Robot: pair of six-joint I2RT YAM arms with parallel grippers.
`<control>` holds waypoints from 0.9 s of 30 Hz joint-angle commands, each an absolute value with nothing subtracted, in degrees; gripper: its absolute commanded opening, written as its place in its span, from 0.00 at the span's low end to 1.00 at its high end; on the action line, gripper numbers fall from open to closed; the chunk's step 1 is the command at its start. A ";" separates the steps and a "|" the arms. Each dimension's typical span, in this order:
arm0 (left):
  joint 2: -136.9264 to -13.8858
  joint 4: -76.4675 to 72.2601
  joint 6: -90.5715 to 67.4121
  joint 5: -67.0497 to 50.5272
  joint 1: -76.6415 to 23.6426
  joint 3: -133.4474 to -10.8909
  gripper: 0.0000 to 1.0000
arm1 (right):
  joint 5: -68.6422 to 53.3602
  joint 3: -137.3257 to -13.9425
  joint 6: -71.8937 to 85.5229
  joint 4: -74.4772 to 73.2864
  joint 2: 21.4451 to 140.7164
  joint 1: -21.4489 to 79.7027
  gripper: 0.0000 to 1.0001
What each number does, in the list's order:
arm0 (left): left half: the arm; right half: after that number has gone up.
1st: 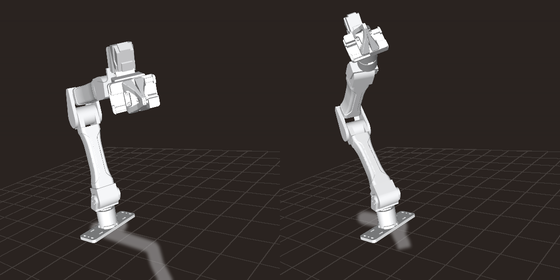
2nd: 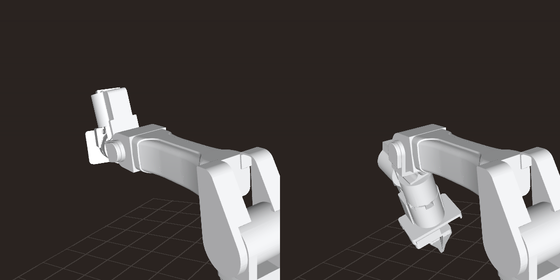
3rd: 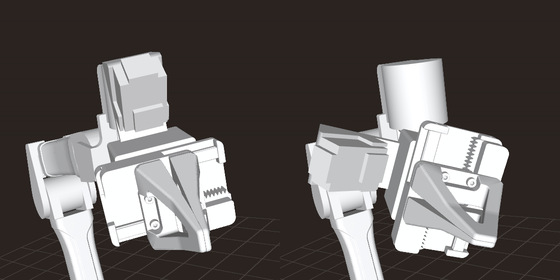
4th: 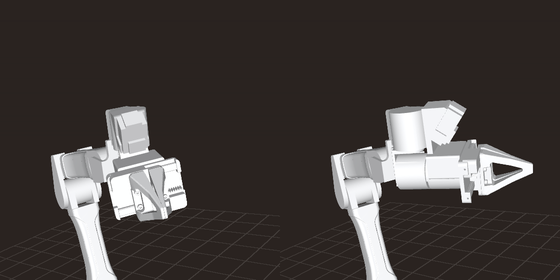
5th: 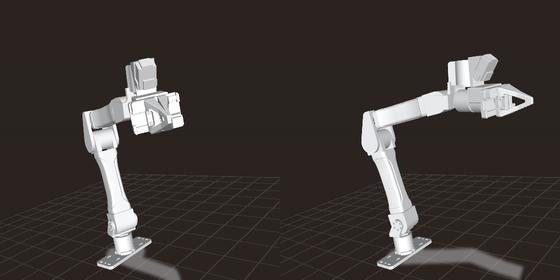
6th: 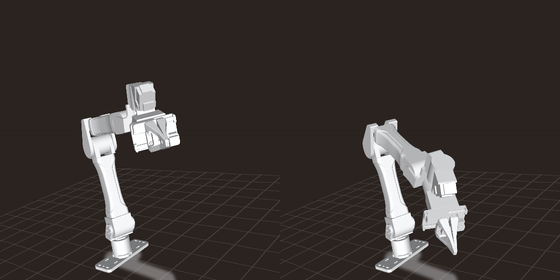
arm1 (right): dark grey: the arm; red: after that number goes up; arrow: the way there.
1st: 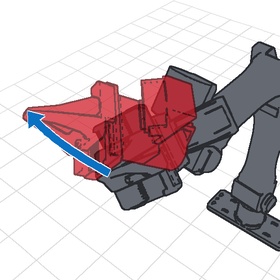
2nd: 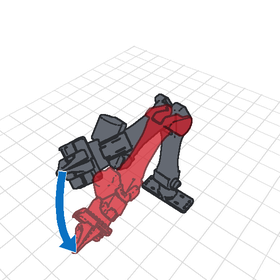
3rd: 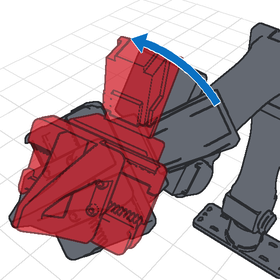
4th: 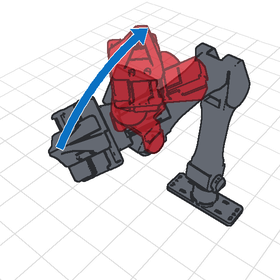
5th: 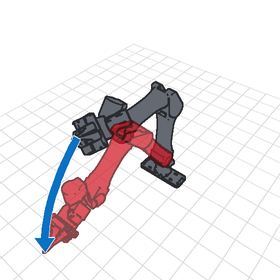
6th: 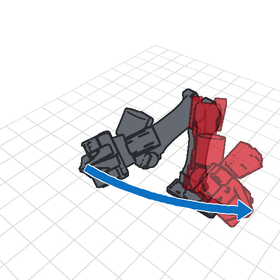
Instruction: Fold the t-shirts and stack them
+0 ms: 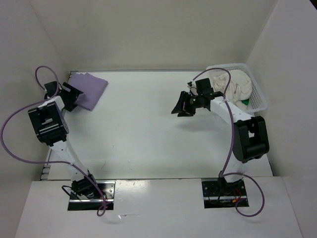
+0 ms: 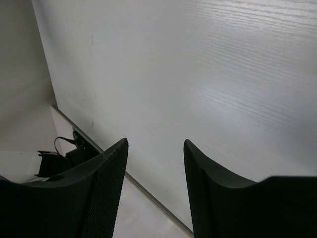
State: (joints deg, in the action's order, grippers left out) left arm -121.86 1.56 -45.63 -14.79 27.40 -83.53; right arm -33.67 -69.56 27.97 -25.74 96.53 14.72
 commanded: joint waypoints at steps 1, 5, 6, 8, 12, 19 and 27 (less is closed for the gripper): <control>-115.24 0.53 -47.64 -12.13 26.63 -79.28 1.00 | -34.54 -68.12 27.42 -24.26 92.99 14.41 0.55; -108.30 1.93 -47.64 -7.04 26.63 -74.64 1.00 | -32.97 -67.59 27.42 -24.26 91.93 14.41 0.59; -106.45 1.93 -48.16 -5.12 26.63 -72.97 1.00 | -31.04 -67.59 27.42 -24.26 91.41 14.41 0.59; -100.65 1.23 -48.16 -4.48 26.63 -68.05 1.00 | -27.62 -67.07 28.91 -24.26 90.80 14.41 0.54; -90.12 0.53 -50.18 -5.71 26.63 -59.43 0.83 | -23.23 -68.81 33.46 -22.94 90.26 14.41 0.27; -76.92 10.45 -44.39 -4.66 11.54 -55.63 0.41 | -14.62 -78.30 35.41 -25.41 93.16 12.49 0.00; -75.67 11.08 -48.95 -25.64 -12.70 -51.16 0.35 | 5.95 -103.11 31.30 -37.04 104.72 2.91 0.22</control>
State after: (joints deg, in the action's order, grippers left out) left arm -74.87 10.07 -47.03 -15.84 -7.77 -54.28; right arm -6.09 -91.68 34.46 -30.55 98.76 5.85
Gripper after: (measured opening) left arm 0.355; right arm 0.186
